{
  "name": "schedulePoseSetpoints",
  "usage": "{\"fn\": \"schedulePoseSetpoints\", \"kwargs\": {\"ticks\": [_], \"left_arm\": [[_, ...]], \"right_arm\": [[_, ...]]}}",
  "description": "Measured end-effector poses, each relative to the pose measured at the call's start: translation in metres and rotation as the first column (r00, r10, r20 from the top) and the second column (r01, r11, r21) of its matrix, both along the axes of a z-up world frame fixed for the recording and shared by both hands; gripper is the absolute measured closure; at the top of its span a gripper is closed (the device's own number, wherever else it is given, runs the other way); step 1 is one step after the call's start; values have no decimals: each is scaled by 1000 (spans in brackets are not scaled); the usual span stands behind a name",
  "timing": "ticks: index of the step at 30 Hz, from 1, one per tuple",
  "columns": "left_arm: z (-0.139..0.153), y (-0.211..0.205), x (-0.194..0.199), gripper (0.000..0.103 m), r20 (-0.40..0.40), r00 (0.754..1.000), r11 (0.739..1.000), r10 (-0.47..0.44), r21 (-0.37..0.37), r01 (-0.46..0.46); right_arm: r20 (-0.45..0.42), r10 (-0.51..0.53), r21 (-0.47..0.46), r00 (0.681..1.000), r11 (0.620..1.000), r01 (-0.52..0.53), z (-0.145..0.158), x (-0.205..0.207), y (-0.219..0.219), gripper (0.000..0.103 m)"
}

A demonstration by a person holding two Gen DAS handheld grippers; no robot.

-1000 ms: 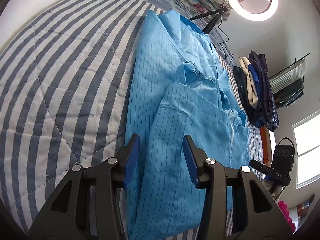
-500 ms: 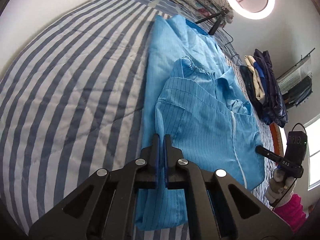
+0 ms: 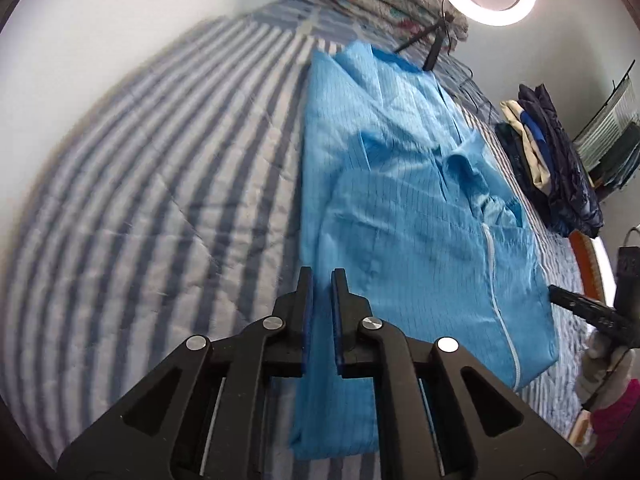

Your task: Fold large clothes

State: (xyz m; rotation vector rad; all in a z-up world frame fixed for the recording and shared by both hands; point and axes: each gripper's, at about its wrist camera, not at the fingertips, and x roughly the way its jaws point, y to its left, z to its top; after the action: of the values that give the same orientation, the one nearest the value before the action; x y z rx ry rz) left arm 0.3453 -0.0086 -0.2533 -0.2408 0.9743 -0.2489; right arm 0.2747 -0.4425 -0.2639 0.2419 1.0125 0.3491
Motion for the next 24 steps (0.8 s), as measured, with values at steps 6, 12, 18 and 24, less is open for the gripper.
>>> {"fn": "schedulePoseSetpoints", "kwargs": {"ticks": [6,12,18,24], "left_arm": [[19,-18,-18,97,72,996,998,-57,36,55],[-33,-24,-18,97,-58,997,998,-54,32,56],[12,-15,-43,97,-5,999,998,-48,36,49],[90,-10,-92,97,134,988,996,-70,60,63]], "right_arm": [[90,95,-94,991,992,-87,11,-13,36,71],[35,144,-246,989,960,-131,-22,-13,66,71],[68,89,-187,994,980,-75,25,-27,55,72],[215,18,-132,976,991,10,95,-83,39,65]]}}
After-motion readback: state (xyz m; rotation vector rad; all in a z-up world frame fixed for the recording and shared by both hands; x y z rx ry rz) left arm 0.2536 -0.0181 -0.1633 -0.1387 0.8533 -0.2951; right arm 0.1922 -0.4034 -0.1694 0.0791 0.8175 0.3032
